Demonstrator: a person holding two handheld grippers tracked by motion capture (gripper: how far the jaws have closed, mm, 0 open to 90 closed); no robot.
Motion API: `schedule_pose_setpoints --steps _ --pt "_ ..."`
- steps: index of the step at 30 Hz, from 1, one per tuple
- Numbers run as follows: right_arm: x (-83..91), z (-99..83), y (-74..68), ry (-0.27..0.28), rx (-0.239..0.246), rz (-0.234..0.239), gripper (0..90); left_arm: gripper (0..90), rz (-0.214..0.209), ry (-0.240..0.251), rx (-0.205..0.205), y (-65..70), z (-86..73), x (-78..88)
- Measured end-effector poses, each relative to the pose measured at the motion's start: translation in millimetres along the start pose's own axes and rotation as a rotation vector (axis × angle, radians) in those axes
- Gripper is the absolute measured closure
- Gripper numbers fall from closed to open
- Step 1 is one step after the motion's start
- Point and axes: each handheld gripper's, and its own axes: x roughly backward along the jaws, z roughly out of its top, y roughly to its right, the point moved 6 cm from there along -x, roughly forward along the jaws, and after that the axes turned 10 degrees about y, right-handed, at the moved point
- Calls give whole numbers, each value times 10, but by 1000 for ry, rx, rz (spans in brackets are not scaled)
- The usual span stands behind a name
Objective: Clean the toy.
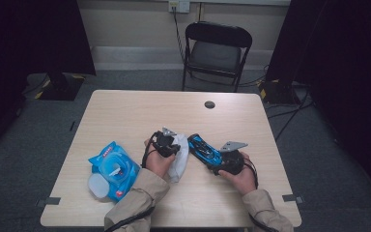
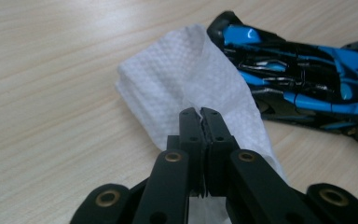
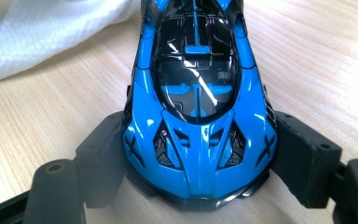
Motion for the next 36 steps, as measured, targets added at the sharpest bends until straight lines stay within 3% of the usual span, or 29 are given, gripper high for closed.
schedule_pose_setpoints --steps 8,11,18,22,30,36 --pt "4 -3 -1 -10 -19 -9 168 876 -34 -6 2 45 -18 -70" --pt "26 25 -2 6 -36 -1 157 868 -33 -9 -3 43 -37 -74" --pt "120 198 4 56 -25 3 161 857 -43 -9 6 58 -79 -101" --pt "95 292 10 66 -11 7 283 850 -44 -11 2 69 -86 -104" --pt "-87 426 46 49 -1 -5 361 846 -50 -5 3 74 -99 -103" --pt "-183 433 21 37 13 12 424 846 -55 13 14 71 -112 -104"
